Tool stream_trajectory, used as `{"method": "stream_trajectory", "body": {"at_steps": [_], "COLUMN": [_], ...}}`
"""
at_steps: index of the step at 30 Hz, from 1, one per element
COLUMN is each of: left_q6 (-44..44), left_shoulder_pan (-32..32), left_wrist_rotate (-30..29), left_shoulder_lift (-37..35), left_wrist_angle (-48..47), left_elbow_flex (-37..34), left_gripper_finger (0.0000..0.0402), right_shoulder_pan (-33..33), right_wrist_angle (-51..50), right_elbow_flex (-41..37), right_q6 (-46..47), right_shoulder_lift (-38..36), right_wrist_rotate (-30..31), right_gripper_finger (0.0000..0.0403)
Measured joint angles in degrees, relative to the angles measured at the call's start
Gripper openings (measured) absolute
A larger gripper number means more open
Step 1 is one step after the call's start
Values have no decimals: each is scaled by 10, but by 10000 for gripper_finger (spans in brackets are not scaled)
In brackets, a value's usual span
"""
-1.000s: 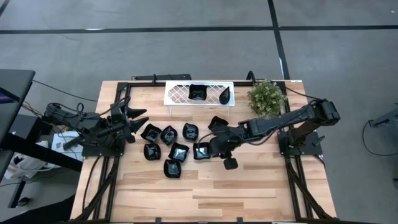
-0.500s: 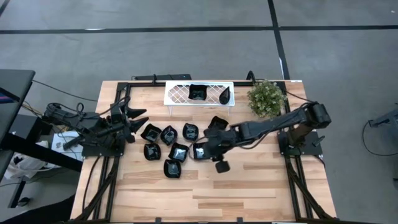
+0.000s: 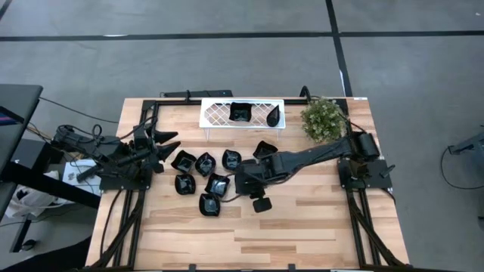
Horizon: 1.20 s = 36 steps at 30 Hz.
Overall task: Pick & Place Mini shaped plates
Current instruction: Stack the distorted square plate on top of the distorted square plate on the shelf
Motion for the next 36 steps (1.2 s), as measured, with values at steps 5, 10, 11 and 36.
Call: {"method": "stream_trajectory", "body": {"at_steps": [5,10,11,36], "left_q6": [0,0,0,0], "left_shoulder_pan": [0,0,0,0], "left_wrist_rotate": [0,0,0,0], "left_shoulder_lift": [0,0,0,2], "left_wrist_angle": [2,3,3,7], "left_elbow_flex": [0,0,0,0], "left_gripper_finger": [214,214,214,214], "right_shoulder_pan": [0,-1,-3,-1], "right_wrist_angle": [-15,-13,-16,-12], "right_elbow_flex": [25,28,28,32], "right_q6": [3,16,21,13], "right_shoulder_lift": [28,24,23,89], "right_wrist_rotate": [-6,-7,-8,-5], "right_gripper_finger": [71,71,72,174]}}
